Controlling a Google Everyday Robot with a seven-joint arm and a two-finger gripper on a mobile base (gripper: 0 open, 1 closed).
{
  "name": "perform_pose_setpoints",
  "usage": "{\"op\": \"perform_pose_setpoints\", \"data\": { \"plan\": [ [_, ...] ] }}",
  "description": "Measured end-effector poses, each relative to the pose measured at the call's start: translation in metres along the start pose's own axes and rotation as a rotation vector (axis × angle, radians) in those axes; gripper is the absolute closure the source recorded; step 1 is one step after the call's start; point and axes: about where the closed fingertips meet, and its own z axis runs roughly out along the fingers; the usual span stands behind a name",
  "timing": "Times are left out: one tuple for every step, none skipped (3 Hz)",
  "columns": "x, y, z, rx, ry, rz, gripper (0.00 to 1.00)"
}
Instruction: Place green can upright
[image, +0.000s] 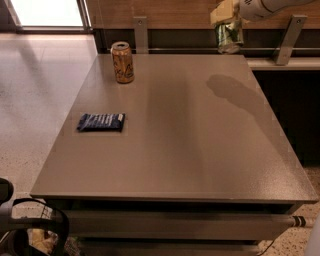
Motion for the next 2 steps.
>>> {"op": "perform_pose_setpoints", "data": {
  "plan": [
    [-0.019, 0.01, -0.005, -0.126, -0.088, -0.081, 1.0],
    [-0.035, 0.026, -0.003, -0.238, -0.172, -0.269, 1.0]
  ]
}}
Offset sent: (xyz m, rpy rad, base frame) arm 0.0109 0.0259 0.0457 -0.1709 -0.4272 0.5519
